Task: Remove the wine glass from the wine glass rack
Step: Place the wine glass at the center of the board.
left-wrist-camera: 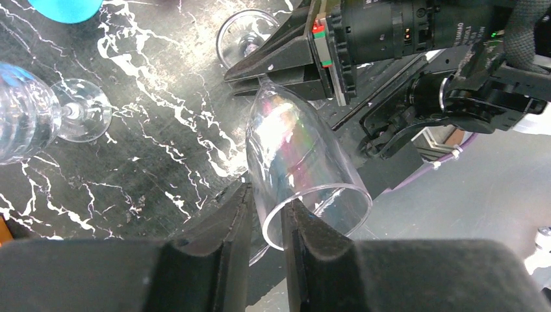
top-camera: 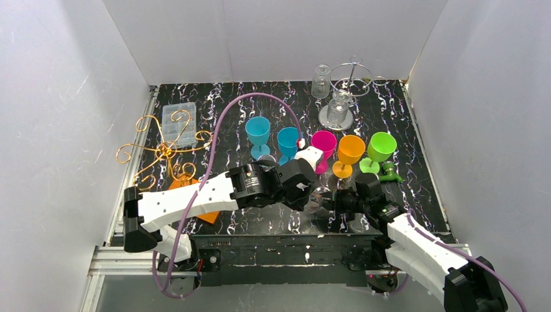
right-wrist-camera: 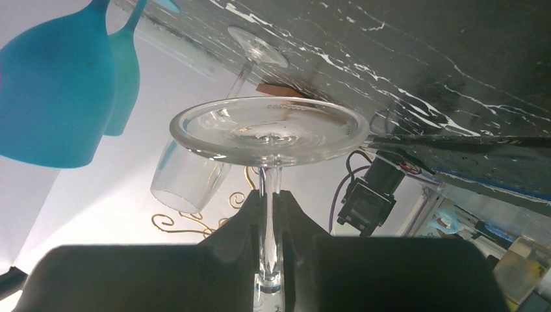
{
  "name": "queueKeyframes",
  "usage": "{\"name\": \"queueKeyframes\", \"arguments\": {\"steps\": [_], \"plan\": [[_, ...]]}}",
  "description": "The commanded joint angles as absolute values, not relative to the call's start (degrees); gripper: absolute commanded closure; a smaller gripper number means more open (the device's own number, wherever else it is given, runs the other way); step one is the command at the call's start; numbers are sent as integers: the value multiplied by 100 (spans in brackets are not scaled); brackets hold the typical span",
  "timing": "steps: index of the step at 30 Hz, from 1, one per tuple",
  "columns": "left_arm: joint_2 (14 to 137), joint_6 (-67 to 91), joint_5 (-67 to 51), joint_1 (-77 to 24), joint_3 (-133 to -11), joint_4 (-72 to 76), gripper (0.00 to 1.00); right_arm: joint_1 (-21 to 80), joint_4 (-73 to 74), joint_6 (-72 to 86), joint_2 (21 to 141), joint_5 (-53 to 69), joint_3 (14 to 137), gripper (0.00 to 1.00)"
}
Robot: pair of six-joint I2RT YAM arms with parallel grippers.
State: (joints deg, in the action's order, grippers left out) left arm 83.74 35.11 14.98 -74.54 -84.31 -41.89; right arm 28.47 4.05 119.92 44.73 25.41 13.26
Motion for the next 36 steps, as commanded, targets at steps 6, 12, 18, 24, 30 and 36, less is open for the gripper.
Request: {"name": "queueKeyframes", "arguments": {"steps": [6,12,18,24,30,36], "plan": [[8692,3595,1784,-7357,-9035,-4784,89,2830,88,12131,4525,2567,1505,82],[8873,3584,1846,-7298,-9317,-5002,93,2830,106,12077,4585,2493,1594,63],[8980,3586,1819,-7178,-9486,-5131,94,2834,122,11998,4655,2470,1656,50],[9055,3547,1871,-7093,-9678,-5301,94,2831,139,11903,4723,2446,1730,36],[9163,3531,1947,-7025,-9846,-5486,95,2834,189,11756,4856,2429,1878,25],[9265,3497,2026,-6925,-10013,-5701,98,2838,220,11684,4882,2393,1922,19]]}}
